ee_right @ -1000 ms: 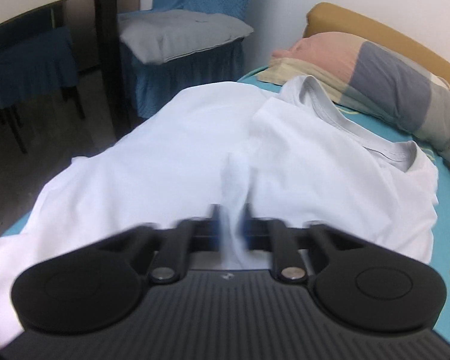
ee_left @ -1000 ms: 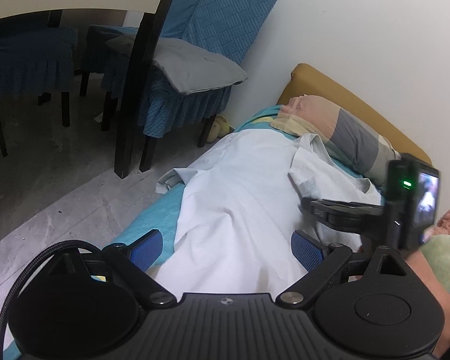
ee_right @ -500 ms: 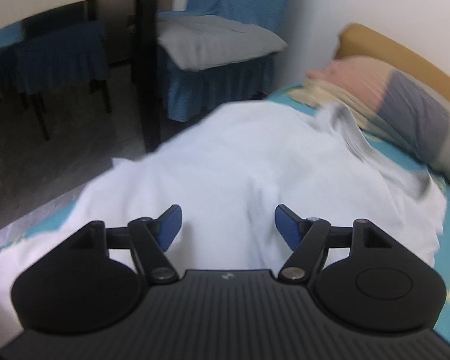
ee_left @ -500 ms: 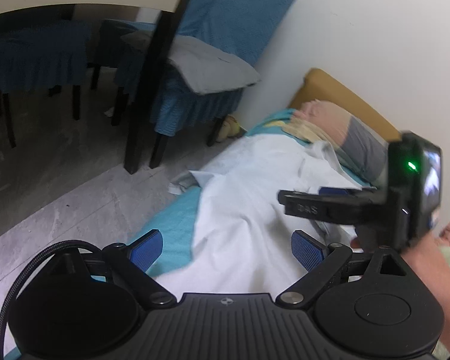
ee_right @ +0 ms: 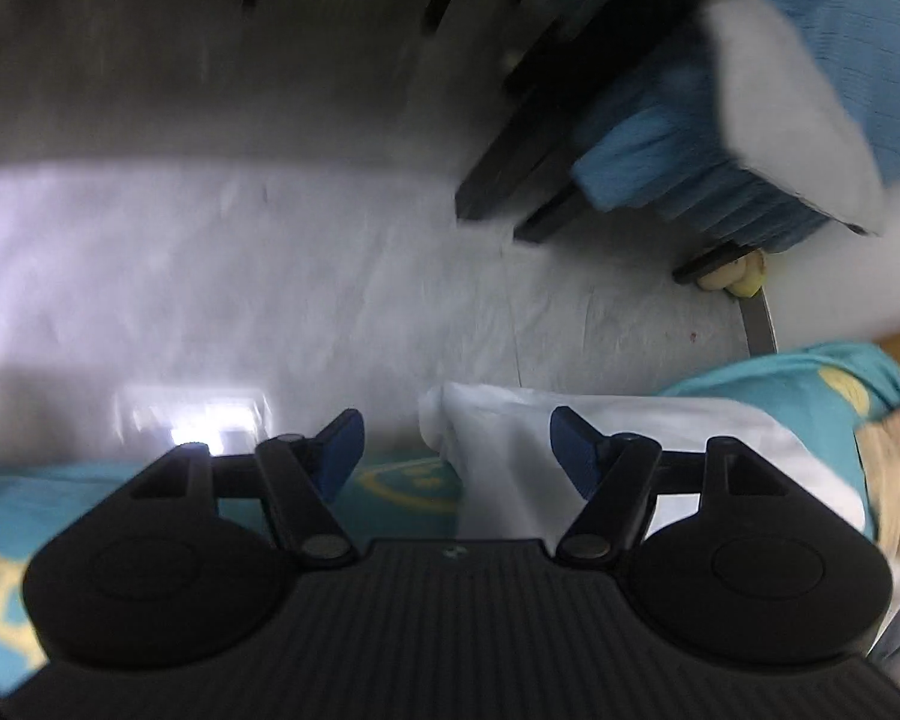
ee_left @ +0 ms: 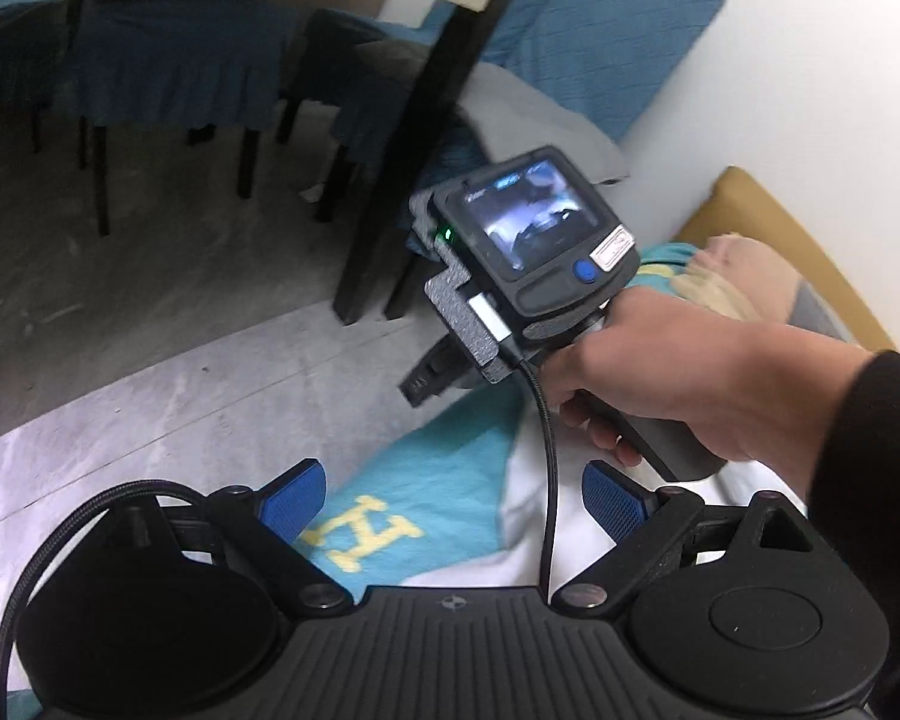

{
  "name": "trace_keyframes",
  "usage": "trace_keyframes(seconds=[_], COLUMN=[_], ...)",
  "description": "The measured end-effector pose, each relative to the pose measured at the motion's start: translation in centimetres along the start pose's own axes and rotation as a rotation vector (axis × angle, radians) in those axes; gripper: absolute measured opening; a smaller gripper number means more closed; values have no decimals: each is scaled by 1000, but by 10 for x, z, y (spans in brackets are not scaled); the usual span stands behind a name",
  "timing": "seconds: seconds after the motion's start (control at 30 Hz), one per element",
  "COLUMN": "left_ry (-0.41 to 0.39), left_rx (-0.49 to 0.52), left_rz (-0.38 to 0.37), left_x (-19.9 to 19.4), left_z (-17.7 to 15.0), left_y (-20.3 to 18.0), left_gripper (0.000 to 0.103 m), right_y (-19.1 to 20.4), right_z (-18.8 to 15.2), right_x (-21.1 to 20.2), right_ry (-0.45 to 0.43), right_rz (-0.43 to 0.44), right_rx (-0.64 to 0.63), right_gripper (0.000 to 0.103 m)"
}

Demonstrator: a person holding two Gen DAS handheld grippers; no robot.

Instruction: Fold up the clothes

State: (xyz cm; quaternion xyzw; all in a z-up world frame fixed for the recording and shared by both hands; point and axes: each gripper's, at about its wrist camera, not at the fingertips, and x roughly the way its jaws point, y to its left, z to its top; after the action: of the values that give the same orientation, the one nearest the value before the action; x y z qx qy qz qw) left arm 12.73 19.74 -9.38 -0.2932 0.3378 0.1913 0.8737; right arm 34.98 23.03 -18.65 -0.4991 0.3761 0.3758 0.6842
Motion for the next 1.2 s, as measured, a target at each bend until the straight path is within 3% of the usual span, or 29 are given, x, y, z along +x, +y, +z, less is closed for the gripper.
trace_keyframes(seconds=[0.17, 0.2, 0.23, 0.27, 0.33, 0.53, 0.73, 0.87, 1.0, 1.17, 1.2], left_ry=[13, 14, 15, 11, -2, -105, -190, -189, -158, -135, -131], left_rx=[-29, -31, -32, -34, -31, 39, 146, 210, 280, 362, 373], left_rz=[18, 17, 16, 14, 8, -60, -137, -166, -167, -155, -152], left_x=[6, 7, 7, 7, 6, -15, -40, -45, -39, -28, -25], left_z=[1, 1, 1, 1, 0, -8, -28, -43, -55, -70, -72], left_y=[8, 9, 10, 10, 11, -2, -26, -44, -60, -74, -76], left_gripper=[94, 94, 94, 94, 94, 94, 94, 94, 94, 94, 94], right_y=[9, 9, 8, 4, -6, -50, -100, -116, -120, -120, -119], right_z=[7, 5, 2, 0, -5, -40, -130, -223, -309, -366, -371], right_x=[38, 41, 43, 40, 27, -52, -144, -162, -134, -105, -103], right_ry=[76, 81, 87, 65, -9, -320, -567, -606, -507, -474, -476], right_rz=[-74, -89, -100, -118, -160, -348, -589, -734, -757, -561, -518], right_rx=[-46, -43, -37, -10, 67, 362, 782, 1095, 1317, 1446, 1456], right_gripper=[67, 49, 22, 13, 9, 8, 8, 8, 9, 15, 30])
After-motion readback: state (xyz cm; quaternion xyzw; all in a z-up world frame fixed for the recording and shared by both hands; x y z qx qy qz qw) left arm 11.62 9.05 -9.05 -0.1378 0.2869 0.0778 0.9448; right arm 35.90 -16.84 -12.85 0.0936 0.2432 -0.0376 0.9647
